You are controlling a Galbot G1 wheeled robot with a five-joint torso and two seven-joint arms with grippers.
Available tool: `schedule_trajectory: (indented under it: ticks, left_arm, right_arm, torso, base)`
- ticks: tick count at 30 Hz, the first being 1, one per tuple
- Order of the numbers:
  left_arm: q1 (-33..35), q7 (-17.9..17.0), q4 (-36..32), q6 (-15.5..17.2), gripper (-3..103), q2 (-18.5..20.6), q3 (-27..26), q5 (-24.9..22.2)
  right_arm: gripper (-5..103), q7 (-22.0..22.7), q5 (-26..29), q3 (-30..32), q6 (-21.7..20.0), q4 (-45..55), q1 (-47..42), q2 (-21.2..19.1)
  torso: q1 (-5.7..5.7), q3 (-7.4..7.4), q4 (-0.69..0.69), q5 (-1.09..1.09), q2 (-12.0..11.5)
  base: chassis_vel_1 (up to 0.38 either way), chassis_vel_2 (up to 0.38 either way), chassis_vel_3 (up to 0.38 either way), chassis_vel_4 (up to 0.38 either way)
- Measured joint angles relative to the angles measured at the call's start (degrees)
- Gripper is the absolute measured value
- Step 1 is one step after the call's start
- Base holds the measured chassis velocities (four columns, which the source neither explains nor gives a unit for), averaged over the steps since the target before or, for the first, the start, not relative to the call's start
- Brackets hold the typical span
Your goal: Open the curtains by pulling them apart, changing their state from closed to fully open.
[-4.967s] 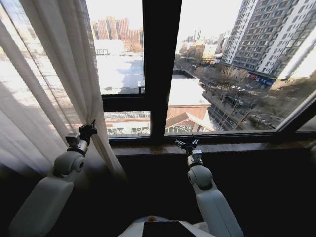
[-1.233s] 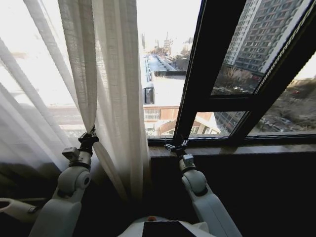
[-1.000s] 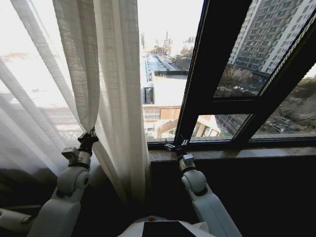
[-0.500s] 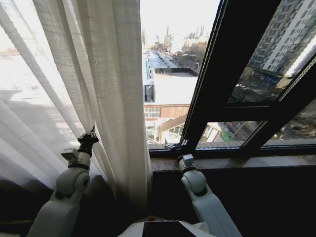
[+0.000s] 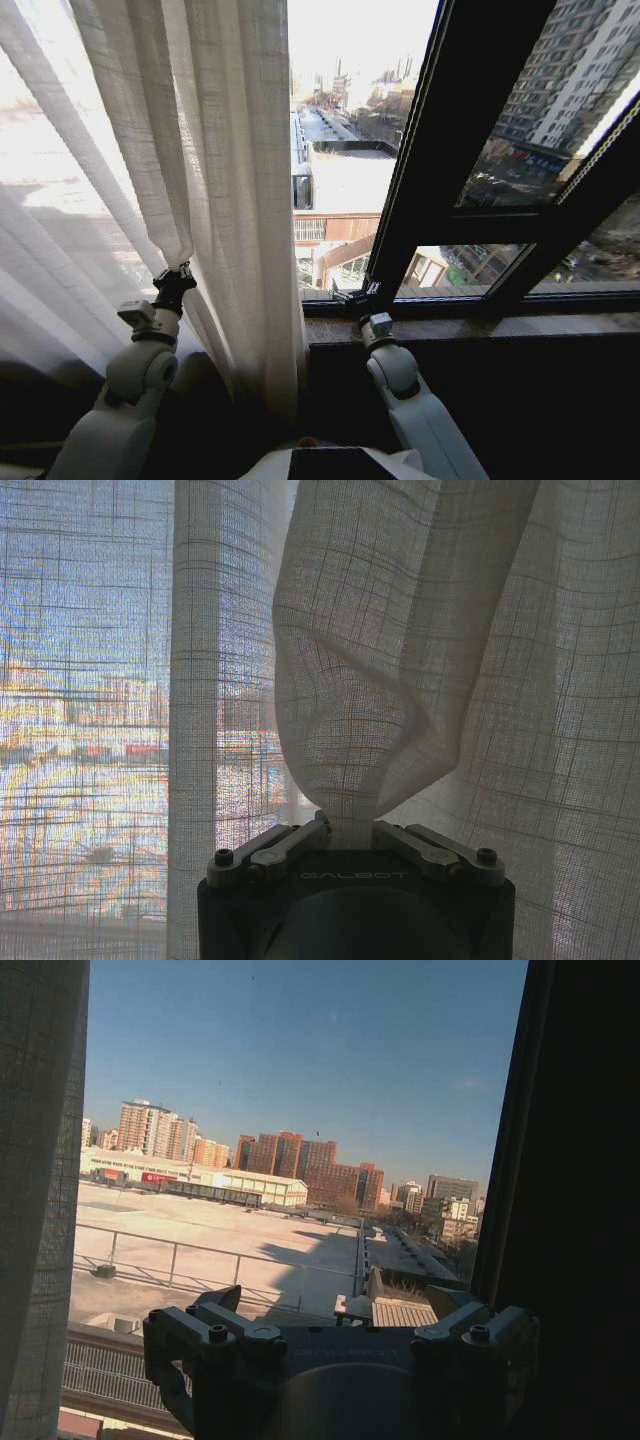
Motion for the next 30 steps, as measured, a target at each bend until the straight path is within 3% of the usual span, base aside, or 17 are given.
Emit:
schedule_trajectory:
  ticks: [12,22,30]
  left_arm:
    - [0.88,-0.14,-1.24,0.05,0,-0.07,-0.5,0.0]
    - [1.51,-0.16,-1.71,0.07,0,-0.4,-1.18,-0.01]
    - [1.67,-0.02,-1.74,0.07,0,-0.54,-0.98,0.0]
  right_arm:
    - [100,1.7,0.23,3.39,-1.66,1.62,-2.53,-0.08]
    - [100,2.11,2.0,12.24,0.72,-0.39,-6.11,-1.17]
    - [100,1.97,2.62,12.19,0.77,-0.3,-5.87,-0.83]
  torso:
    - [0.01,0.01,0.0,0.01,0.0]
    - [0.01,0.01,-0.01,0.01,0.0]
    - [0.01,0.0,0.01,0.0,0.0]
  base:
    - [0.0,0.0,0.0,0.0]
    - [0.0,0.0,0.0,0.0]
    - [0.0,0.0,0.0,0.0]
